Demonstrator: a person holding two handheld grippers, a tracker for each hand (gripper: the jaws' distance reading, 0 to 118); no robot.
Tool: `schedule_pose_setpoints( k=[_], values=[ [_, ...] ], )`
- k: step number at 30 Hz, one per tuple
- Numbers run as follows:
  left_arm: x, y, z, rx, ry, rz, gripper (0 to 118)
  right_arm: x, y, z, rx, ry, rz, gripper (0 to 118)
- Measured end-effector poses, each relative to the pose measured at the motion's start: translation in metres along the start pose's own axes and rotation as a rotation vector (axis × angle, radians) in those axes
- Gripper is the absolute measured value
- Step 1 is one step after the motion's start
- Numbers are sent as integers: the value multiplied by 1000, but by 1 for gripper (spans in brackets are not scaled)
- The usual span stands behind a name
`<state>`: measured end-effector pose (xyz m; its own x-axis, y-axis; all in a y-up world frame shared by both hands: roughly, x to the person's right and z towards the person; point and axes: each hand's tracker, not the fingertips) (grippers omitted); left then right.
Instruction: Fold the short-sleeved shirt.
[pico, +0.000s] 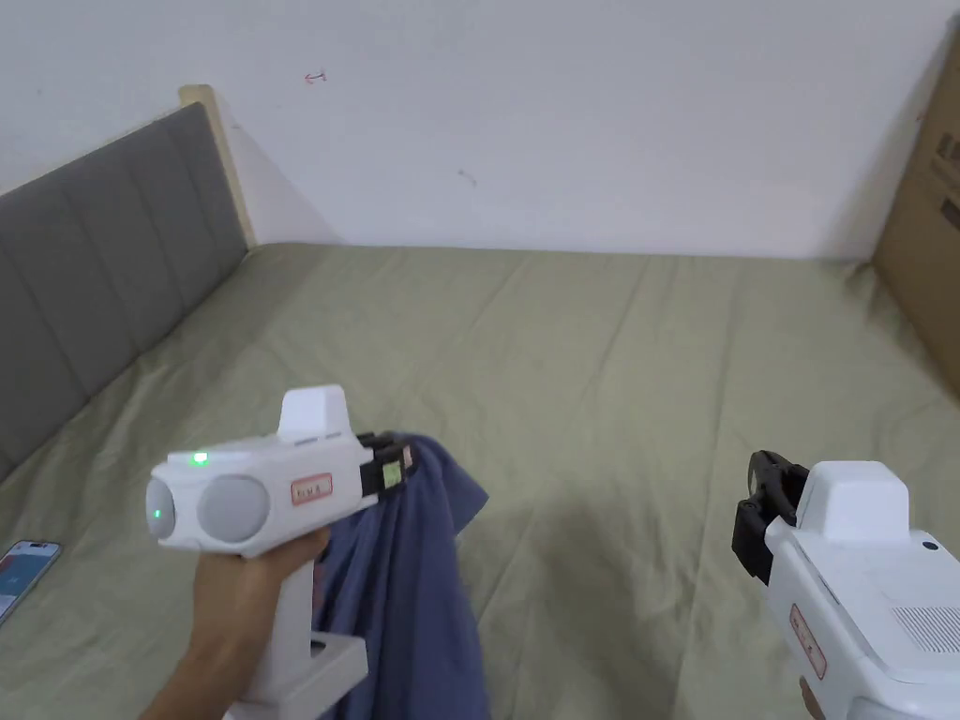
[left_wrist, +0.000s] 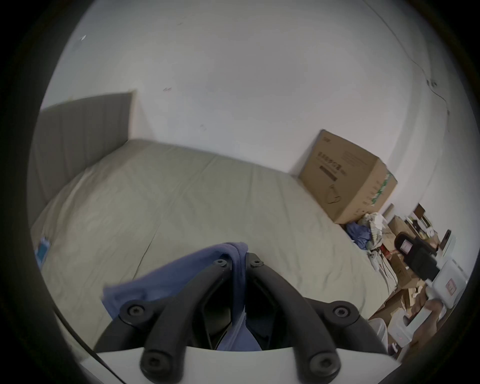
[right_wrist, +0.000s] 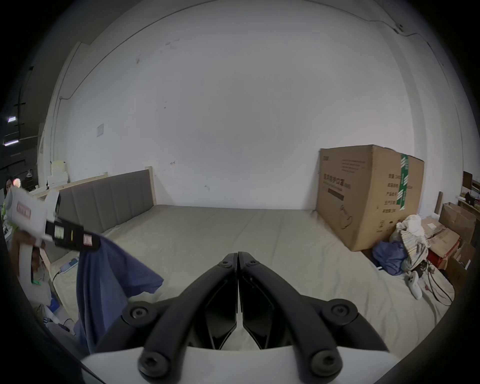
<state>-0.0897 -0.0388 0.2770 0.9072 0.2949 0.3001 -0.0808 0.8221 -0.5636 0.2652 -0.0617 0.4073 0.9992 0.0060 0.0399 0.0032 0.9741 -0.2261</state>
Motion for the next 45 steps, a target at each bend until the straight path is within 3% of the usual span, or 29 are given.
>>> schedule_pose_setpoints(
  k=[10,17,21,28,35,40,41,43,45],
  values=[
    [115,65,-27,55,-200,-187,5,59,11,34,50,-140,-6,0],
    [176,38,-71,-38,-310,-331,5,91,10,49,52,-222,-12,0],
    [192,-3,-101,-151,-371,-334,5,102,4,51,39,-244,-17,0],
    [184,-91,-147,-350,-361,-330,5,105,-9,43,-1,-247,-25,0],
    [155,-165,-187,-537,-208,-352,5,101,-22,35,-38,-228,-23,0],
    [148,-179,-189,-521,-162,-339,7,100,-25,36,-56,-225,-21,0],
    [149,-175,-184,-493,-170,-326,13,100,-24,37,-55,-227,-20,0],
    [153,-167,-176,-475,-158,-316,40,100,-22,39,-50,-230,-19,0],
    [155,-156,-159,-385,-117,-289,84,100,-18,42,-42,-231,-21,0]
  ],
)
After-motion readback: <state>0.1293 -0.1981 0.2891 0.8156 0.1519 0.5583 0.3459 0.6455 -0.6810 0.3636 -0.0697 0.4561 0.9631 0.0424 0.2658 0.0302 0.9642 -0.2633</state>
